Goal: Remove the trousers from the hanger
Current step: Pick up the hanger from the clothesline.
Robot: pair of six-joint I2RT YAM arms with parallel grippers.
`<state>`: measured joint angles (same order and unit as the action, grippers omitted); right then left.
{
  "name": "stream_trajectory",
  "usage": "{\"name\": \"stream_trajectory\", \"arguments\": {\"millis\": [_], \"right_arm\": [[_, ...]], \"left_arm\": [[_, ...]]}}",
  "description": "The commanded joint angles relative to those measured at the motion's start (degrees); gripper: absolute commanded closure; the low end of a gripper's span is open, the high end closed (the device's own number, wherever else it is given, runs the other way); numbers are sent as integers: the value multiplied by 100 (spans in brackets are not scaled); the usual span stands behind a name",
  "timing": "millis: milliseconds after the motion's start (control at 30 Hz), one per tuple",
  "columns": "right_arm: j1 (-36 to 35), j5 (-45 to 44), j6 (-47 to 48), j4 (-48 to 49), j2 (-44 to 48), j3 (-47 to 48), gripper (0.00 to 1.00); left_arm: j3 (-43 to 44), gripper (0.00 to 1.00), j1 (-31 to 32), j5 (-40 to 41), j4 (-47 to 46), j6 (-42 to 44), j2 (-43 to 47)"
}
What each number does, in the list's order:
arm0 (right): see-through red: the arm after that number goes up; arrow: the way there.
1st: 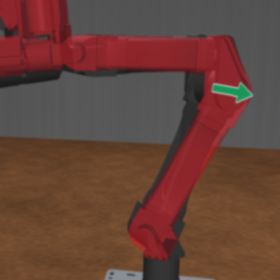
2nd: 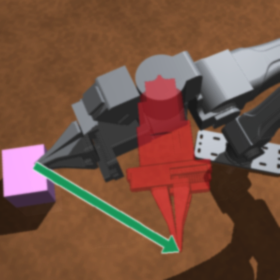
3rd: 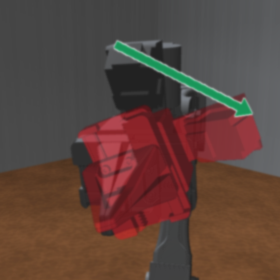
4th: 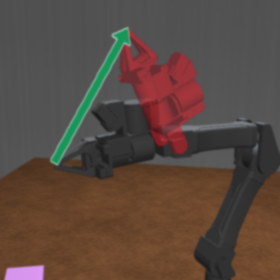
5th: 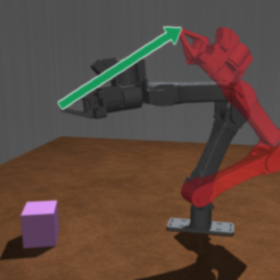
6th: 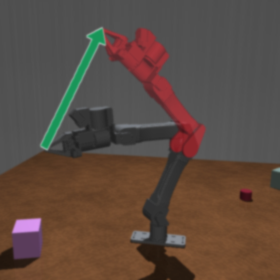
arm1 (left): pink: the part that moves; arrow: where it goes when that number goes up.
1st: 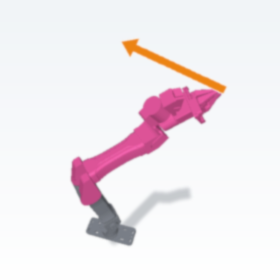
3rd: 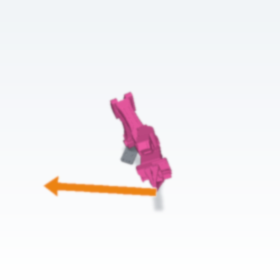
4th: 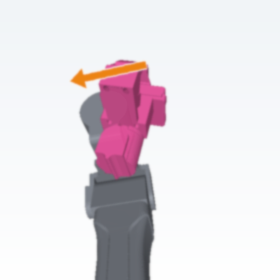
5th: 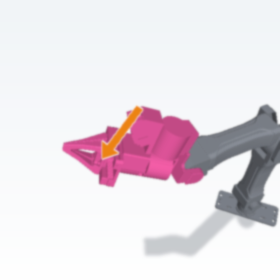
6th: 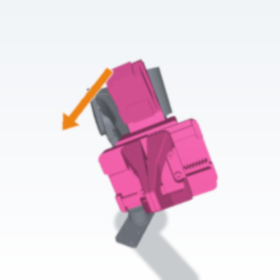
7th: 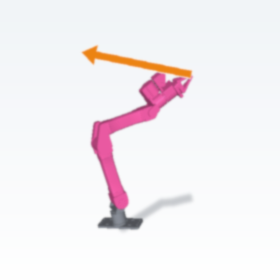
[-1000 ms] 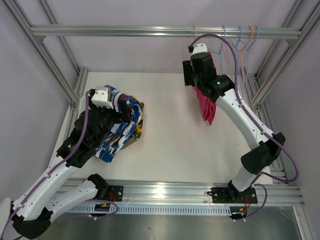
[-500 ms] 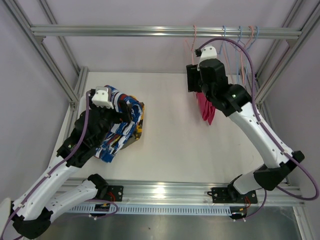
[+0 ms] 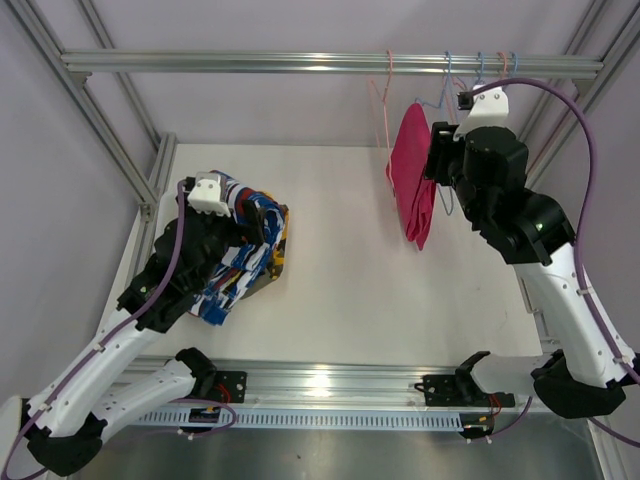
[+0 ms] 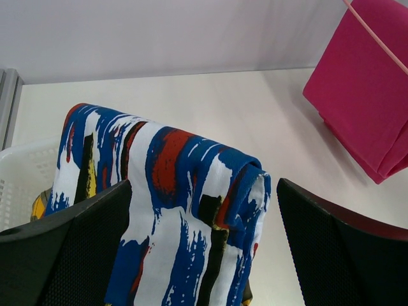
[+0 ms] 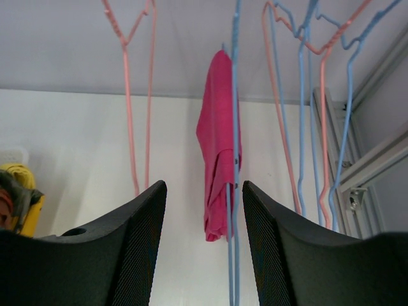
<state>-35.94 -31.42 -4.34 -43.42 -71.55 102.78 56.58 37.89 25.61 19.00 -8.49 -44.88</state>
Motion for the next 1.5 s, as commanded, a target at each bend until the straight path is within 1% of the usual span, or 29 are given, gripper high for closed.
{"name": "stream_trajectory", "arguments": {"millis": [0, 167, 267, 400, 567, 733, 800, 900, 1133, 1467], "right_arm": [[254, 12, 56, 79, -131, 67, 45], [859, 609, -93, 298, -368, -100, 44], [1054, 715, -190, 360, -596, -127, 45], [1571, 1532, -418, 509, -781, -197, 48], [1783, 1814, -471, 720, -896, -311, 48], [2196, 2402, -743, 1036, -984, -425, 49], [2258, 2702, -831, 1229, -975, -566, 51], [2329, 3001, -963, 1371, -975, -663, 51], [2645, 3809, -1499, 2021, -720, -1260, 52], [2917, 4240, -2211, 2786, -290, -2086, 54]], "left_arm": [[-33, 1, -45, 59, -90, 76, -3], [-41, 1, -18, 59, -90, 84, -29], [-41, 1, 43, 59, -99, 93, -73], [-68, 1, 131, 94, -125, 111, -38], [-94, 1, 166, 199, -151, 164, -12], [-85, 1, 166, 217, -186, 164, 15], [-121, 1, 166, 226, -204, 164, 23], [-121, 1, 166, 191, -213, 172, 23], [-121, 1, 166, 164, -222, 155, -3], [-147, 1, 166, 85, -257, 164, 41]]}}
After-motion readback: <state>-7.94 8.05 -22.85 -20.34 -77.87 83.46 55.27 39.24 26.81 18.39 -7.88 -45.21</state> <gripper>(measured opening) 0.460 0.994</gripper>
